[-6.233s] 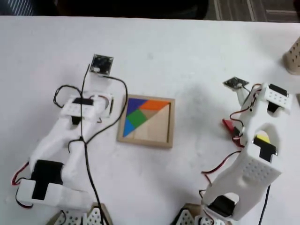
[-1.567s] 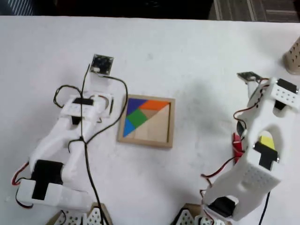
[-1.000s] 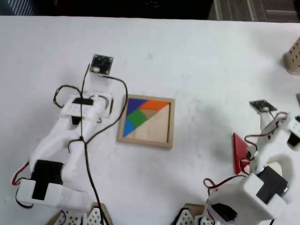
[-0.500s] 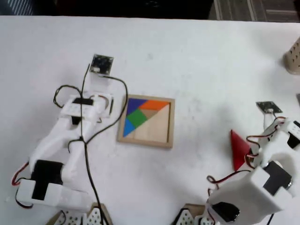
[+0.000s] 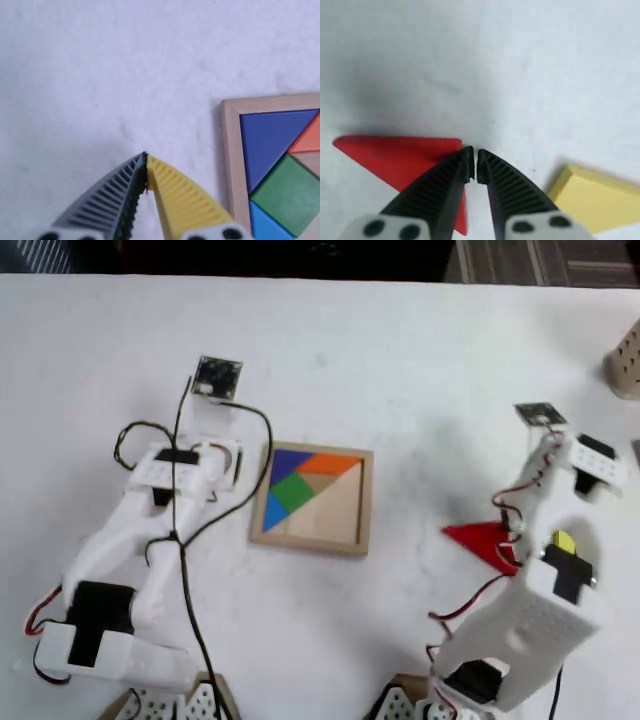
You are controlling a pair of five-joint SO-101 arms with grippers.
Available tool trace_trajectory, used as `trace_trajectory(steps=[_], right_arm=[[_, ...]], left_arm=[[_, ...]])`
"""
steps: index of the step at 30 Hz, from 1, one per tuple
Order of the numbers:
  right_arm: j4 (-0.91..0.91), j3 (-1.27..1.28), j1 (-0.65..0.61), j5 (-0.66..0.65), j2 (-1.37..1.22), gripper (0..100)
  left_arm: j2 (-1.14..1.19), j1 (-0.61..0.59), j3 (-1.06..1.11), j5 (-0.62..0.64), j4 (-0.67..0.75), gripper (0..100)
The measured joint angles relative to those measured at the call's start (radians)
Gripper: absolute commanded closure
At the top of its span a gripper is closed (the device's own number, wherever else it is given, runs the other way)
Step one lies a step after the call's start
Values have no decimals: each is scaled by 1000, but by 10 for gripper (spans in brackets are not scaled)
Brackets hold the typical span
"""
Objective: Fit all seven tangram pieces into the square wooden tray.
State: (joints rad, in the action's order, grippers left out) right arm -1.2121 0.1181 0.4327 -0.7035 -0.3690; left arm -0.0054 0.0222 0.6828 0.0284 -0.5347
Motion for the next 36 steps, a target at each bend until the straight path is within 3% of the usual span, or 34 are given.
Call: trace_trajectory(steps=[9, 15, 19, 30, 36], right_arm=[[-175, -133, -172, 40, -46, 981], [-304, -129, -167, 40, 80, 981], [-313, 20, -123, 41, 252, 981], [-34, 600, 46, 196, 565, 981], [172, 678, 80, 206, 572, 981]], left_arm=[[0, 0, 0, 0, 0, 976], [0, 0, 0, 0, 0, 976], [0, 0, 0, 0, 0, 976], [0, 0, 0, 0, 0, 976], [0, 0, 0, 0, 0, 976]])
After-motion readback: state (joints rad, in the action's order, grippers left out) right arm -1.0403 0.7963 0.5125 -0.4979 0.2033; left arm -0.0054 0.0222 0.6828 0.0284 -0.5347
